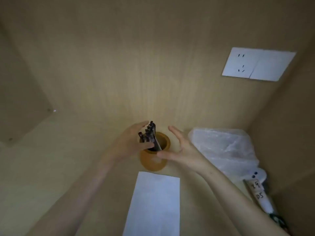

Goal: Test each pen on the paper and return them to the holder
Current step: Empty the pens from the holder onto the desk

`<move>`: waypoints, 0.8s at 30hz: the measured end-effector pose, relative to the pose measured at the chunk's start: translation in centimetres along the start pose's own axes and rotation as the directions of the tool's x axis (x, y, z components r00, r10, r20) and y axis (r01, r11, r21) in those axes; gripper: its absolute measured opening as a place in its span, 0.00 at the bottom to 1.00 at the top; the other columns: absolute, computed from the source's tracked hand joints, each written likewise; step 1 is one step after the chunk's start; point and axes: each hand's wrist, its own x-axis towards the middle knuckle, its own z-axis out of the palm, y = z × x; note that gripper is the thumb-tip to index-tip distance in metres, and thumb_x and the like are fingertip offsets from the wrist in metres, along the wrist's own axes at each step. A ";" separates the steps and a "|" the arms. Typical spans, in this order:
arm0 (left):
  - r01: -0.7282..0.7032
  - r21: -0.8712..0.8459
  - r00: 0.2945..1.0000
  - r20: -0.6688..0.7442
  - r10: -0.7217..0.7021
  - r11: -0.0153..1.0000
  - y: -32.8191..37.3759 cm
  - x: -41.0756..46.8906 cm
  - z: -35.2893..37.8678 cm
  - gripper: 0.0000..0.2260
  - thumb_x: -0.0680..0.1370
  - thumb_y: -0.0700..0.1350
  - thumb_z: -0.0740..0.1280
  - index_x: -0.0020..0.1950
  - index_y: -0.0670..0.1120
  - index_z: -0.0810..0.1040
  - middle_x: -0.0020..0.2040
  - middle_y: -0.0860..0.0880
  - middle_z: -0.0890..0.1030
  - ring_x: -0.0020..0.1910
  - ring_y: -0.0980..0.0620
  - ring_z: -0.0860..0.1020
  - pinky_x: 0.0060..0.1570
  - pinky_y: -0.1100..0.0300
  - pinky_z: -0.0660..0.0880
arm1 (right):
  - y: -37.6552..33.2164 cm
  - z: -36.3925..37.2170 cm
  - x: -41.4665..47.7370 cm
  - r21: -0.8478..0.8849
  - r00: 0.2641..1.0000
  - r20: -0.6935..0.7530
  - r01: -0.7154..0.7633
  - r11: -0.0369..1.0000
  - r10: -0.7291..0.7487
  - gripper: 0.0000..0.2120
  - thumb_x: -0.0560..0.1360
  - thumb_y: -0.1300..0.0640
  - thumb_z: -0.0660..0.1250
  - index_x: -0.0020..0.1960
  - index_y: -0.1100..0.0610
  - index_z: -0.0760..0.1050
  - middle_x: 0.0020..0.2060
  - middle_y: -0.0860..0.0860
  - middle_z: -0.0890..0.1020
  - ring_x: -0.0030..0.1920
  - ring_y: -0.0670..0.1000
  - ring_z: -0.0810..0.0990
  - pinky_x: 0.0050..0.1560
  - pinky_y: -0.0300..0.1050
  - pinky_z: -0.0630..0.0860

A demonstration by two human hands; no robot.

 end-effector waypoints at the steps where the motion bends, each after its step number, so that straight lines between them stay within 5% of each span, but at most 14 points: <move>1: -0.018 0.001 1.000 -0.009 0.018 1.000 -0.4 0.3 0.3 0.35 0.70 0.48 0.73 0.73 0.54 0.60 0.71 0.53 0.65 0.68 0.55 0.64 0.59 0.66 0.60 | 0.3 0.4 0.5 -0.016 1.000 -0.006 0.009 1.000 -0.009 0.48 0.66 0.46 0.77 0.77 0.45 0.52 0.77 0.42 0.52 0.76 0.45 0.50 0.75 0.50 0.53; 14: -0.130 -0.237 0.989 -0.096 0.110 0.963 -5.4 2.7 3.7 0.45 0.67 0.46 0.76 0.76 0.51 0.52 0.62 0.59 0.67 0.63 0.60 0.66 0.65 0.63 0.62 | 6.6 3.1 3.6 -0.009 0.996 -0.084 0.021 1.000 -0.021 0.61 0.61 0.48 0.80 0.78 0.50 0.40 0.77 0.44 0.52 0.75 0.45 0.52 0.71 0.45 0.57; 17: -0.121 -0.369 0.992 -0.073 0.101 0.922 -6.0 2.6 3.7 0.44 0.66 0.45 0.76 0.75 0.50 0.53 0.67 0.54 0.68 0.68 0.56 0.65 0.69 0.58 0.62 | 6.9 4.4 4.0 0.047 0.996 -0.081 0.044 0.998 -0.040 0.56 0.61 0.52 0.81 0.77 0.51 0.48 0.67 0.34 0.64 0.69 0.42 0.63 0.66 0.41 0.65; 24: -0.149 -0.427 0.988 -0.036 0.148 0.892 -6.2 3.2 4.0 0.48 0.63 0.48 0.79 0.75 0.52 0.52 0.70 0.50 0.68 0.67 0.56 0.68 0.69 0.54 0.64 | 7.4 6.7 4.9 0.136 0.974 -0.211 0.113 0.984 -0.082 0.50 0.59 0.58 0.83 0.72 0.51 0.57 0.63 0.45 0.73 0.61 0.42 0.74 0.53 0.37 0.76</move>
